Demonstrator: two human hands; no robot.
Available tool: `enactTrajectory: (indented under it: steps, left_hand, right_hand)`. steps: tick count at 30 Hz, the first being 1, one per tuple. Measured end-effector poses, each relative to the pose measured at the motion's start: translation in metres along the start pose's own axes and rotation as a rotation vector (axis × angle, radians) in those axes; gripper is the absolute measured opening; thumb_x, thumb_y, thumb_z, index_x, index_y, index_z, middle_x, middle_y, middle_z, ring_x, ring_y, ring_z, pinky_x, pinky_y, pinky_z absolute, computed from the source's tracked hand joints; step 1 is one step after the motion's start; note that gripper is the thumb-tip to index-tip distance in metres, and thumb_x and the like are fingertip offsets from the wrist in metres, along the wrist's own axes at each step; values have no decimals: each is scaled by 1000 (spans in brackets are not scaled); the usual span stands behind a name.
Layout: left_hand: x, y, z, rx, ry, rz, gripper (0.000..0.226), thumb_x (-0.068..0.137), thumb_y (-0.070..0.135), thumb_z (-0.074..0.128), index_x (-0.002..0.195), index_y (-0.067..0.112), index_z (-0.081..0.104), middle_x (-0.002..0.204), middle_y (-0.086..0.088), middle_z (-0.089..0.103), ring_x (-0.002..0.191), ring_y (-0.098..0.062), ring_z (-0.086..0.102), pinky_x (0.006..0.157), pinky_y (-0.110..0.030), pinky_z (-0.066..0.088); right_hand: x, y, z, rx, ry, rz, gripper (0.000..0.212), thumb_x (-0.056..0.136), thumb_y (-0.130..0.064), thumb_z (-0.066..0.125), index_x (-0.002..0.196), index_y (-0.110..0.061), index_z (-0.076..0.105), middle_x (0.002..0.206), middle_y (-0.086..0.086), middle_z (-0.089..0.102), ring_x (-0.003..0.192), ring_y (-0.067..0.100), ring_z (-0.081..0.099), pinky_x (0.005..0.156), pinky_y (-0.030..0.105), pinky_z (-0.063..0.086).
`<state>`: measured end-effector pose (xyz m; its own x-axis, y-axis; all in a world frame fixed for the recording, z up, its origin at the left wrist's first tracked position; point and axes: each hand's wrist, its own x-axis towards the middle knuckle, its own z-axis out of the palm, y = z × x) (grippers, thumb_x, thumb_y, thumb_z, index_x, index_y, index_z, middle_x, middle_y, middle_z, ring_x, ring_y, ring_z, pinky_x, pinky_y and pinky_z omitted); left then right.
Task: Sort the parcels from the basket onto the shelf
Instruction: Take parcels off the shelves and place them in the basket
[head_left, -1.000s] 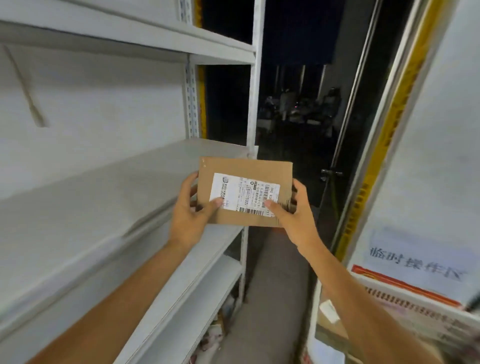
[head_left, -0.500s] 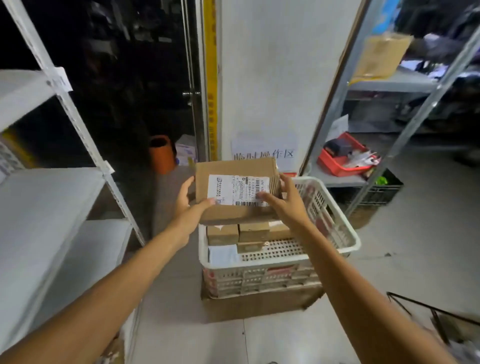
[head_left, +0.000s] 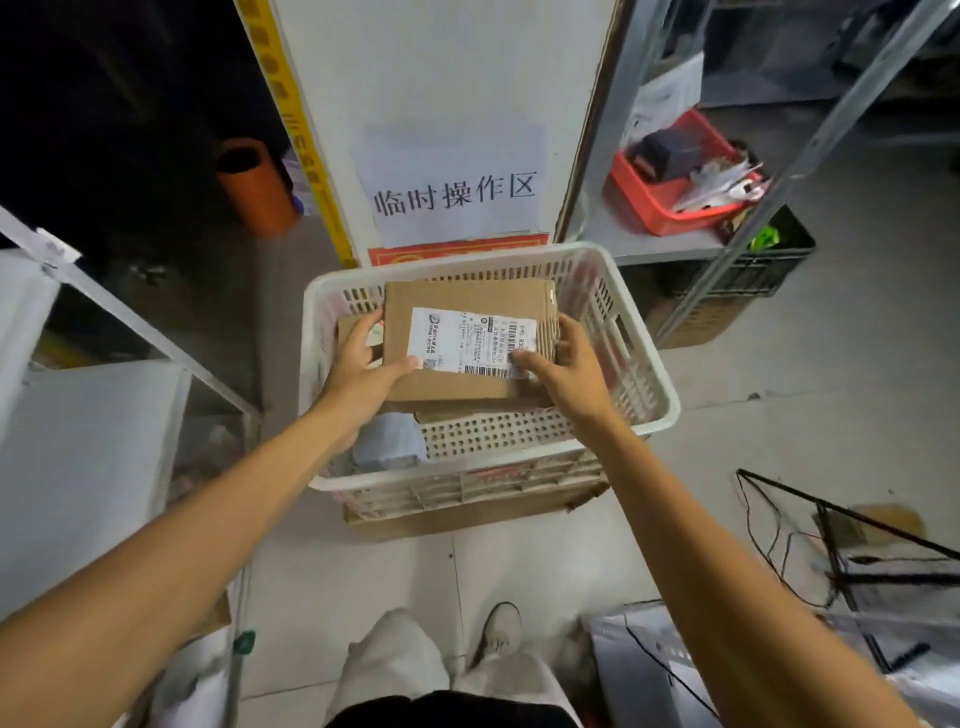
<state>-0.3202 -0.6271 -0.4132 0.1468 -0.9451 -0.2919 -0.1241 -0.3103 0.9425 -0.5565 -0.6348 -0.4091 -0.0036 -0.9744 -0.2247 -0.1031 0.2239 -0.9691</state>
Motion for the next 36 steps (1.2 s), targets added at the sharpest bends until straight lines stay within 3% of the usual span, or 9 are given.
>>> enactTrajectory:
  steps: [2, 6, 14, 20, 22, 27, 30, 33, 36]
  left_hand:
    - [14, -2, 6, 10, -17, -47, 65, 85, 9, 69, 134, 40, 40, 125, 4, 61, 110, -12, 60, 75, -27, 55]
    - [53, -11, 10, 19, -24, -136, 72, 85, 6, 68, 141, 37, 35, 118, 2, 64, 99, -8, 62, 81, -32, 55]
    - [105, -60, 10, 47, -51, -293, 75, 84, 3, 68, 143, 31, 31, 131, -1, 57, 115, -17, 57, 97, -38, 49]
    - [98, -111, 28, 48, 11, -429, 77, 82, 2, 69, 143, 30, 31, 120, 10, 55, 101, -1, 56, 73, -16, 51]
    - [95, -126, 40, 34, 28, -455, 78, 82, 2, 69, 144, 28, 29, 129, 5, 54, 107, -6, 56, 75, -18, 51]
    - [100, -168, 68, 40, 33, -546, 82, 81, -3, 68, 147, 22, 27, 136, -11, 53, 116, -20, 55, 91, -37, 52]
    - [110, -201, 80, -2, -4, -646, 87, 81, -8, 65, 150, 24, 23, 134, -16, 53, 115, -29, 56, 77, -38, 52]
    - [122, -227, 81, -30, -127, -710, 91, 82, -7, 64, 152, 28, 16, 136, -11, 55, 113, -27, 58, 69, -33, 51]
    - [137, -245, 82, 36, -227, -676, 100, 78, -7, 66, 152, 33, 12, 138, -6, 52, 115, -25, 56, 75, -36, 52]
  right_hand:
    - [16, 8, -2, 2, -9, 42, 64, 84, -15, 72, 138, -15, 38, 119, 4, 62, 103, 17, 66, 83, 32, 58]
    - [54, 22, 4, -34, -17, 101, 60, 85, -18, 72, 134, -19, 39, 117, 2, 62, 103, 21, 65, 83, 37, 58]
    - [117, 74, 29, -120, -53, 318, 58, 84, -12, 72, 131, -19, 39, 118, 10, 64, 102, 28, 66, 86, 46, 56]
    - [125, 122, 27, -157, -151, 538, 54, 86, -11, 70, 129, -17, 38, 115, 4, 61, 102, 26, 65, 85, 46, 57]
    - [133, 135, 22, -187, -194, 607, 47, 86, -13, 70, 122, -16, 40, 120, 11, 60, 104, 30, 64, 88, 49, 55]
    - [156, 175, 12, -325, -285, 746, 50, 87, -12, 70, 127, -10, 39, 106, 9, 57, 75, 21, 63, 68, 41, 59]
    - [175, 203, 4, -383, -303, 763, 46, 86, -10, 71, 120, -13, 40, 101, 6, 58, 65, 17, 64, 55, 32, 58]
    - [189, 229, 1, -536, -335, 748, 55, 84, -14, 74, 126, -13, 40, 99, 7, 58, 71, 23, 63, 68, 42, 60]
    - [197, 254, 1, -595, -332, 727, 64, 82, -16, 76, 133, -14, 37, 101, 3, 58, 65, 14, 62, 51, 24, 55]
